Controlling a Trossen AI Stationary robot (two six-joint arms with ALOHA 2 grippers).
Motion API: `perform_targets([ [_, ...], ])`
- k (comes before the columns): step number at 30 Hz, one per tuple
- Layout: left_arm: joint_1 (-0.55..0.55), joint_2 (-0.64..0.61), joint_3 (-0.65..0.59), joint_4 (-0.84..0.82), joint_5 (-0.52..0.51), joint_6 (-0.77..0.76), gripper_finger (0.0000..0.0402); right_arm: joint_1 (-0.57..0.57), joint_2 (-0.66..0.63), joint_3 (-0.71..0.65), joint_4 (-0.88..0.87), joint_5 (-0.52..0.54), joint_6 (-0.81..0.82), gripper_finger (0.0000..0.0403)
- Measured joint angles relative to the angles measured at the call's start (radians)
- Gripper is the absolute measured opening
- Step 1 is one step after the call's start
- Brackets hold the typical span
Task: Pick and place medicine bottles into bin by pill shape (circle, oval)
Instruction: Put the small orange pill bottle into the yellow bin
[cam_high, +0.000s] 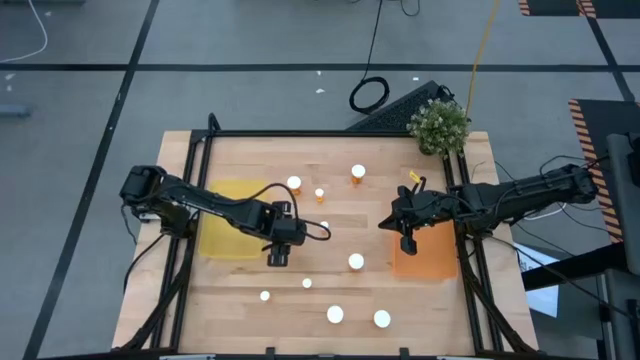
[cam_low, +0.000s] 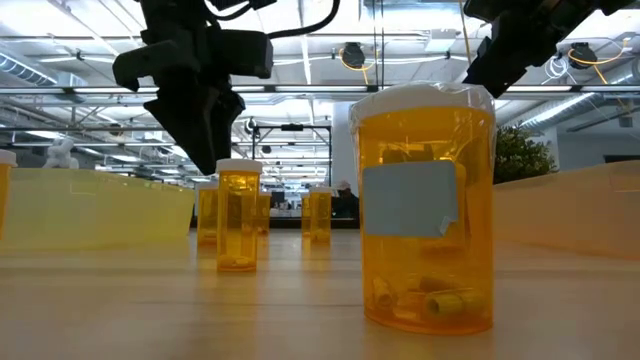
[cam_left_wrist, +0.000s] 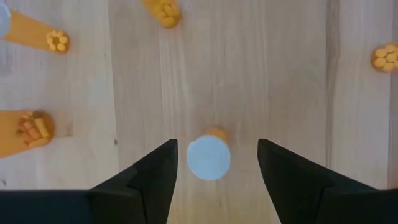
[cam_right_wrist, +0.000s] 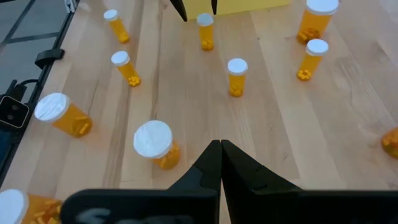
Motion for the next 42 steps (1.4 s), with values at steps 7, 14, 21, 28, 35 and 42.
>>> perform_targets([
  [7,0.019,0.000,-0.013,0.006,0.009,0.000,0.0226,0.000,0.000,0.000,0.000,0.000,0.000,0.0000],
  [14,0.027,0.000,-0.023,0.006,0.009,-0.005,0.0226,0.000,0.000,0.001,0.000,0.000,-0.004,0.0000],
  [21,0.027,0.000,-0.060,0.054,0.011,-0.013,0.0225,0.000,0.000,0.001,0.000,0.000,-0.004,0.0000],
  [28,0.021,0.000,-0.060,0.056,-0.011,-0.038,0.0225,0.000,0.000,0.001,0.000,0.000,-0.004,0.0000],
  [35,0.018,0.000,-0.060,0.058,-0.014,-0.033,0.0225,0.000,0.000,0.001,0.000,0.000,-0.004,0.0000],
  [42,0.018,0.008,-0.060,0.061,-0.015,-0.033,0.0225,0.000,0.000,0.001,0.000,-0.002,-0.004,0.0000],
])
